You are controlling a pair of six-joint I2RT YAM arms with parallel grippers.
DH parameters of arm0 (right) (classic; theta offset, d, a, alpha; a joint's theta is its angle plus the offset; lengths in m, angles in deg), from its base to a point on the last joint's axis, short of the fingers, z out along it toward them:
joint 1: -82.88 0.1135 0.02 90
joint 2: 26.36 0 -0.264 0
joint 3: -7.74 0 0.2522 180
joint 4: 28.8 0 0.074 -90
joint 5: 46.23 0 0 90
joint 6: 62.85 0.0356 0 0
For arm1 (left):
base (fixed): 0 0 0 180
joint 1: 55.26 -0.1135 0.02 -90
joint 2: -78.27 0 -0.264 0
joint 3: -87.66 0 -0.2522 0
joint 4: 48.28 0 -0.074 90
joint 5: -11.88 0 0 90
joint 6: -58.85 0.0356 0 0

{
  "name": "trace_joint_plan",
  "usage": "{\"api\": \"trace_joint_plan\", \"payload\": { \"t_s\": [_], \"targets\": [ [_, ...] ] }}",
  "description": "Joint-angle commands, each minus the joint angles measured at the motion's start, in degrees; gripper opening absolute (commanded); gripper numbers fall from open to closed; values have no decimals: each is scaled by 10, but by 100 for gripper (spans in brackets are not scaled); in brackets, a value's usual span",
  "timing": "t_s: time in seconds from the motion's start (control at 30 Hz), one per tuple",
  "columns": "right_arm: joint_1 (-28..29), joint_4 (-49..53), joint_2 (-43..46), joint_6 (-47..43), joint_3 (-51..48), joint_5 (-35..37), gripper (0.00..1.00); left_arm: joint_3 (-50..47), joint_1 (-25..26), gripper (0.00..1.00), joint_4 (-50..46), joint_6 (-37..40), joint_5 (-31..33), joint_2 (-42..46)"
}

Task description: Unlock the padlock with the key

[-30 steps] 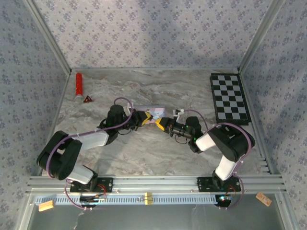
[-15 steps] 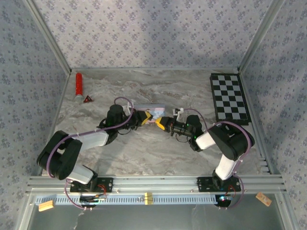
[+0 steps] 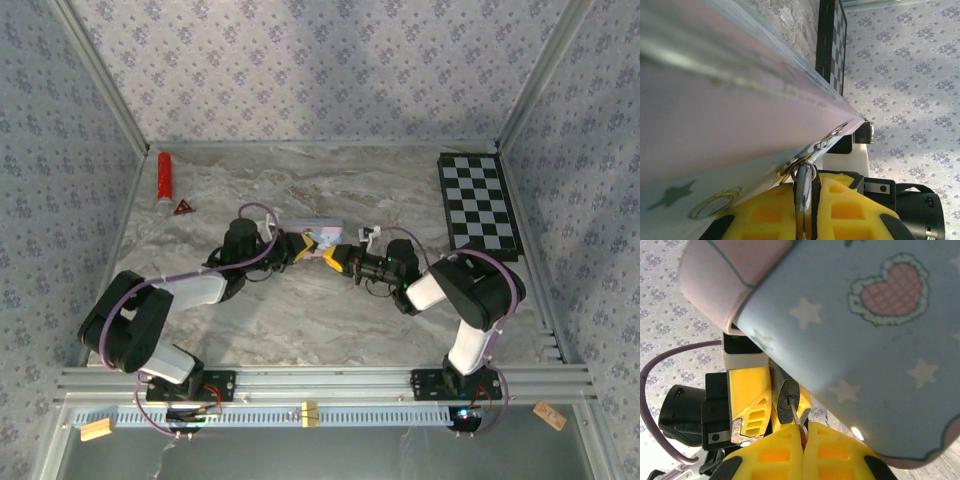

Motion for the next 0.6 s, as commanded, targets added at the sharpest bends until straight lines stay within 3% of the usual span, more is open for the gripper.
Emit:
{"api": "trace_joint_plan", "payload": {
  "t_s": [0.0,0.57],
  "targets": [
    [8,-20,-8,-7,24,5,0,1,16,0,54,18,-86,-5],
    [6,1,-8,-46,19,-1,0,-6,16,0,69,9,-104,-18]
  ]
}}
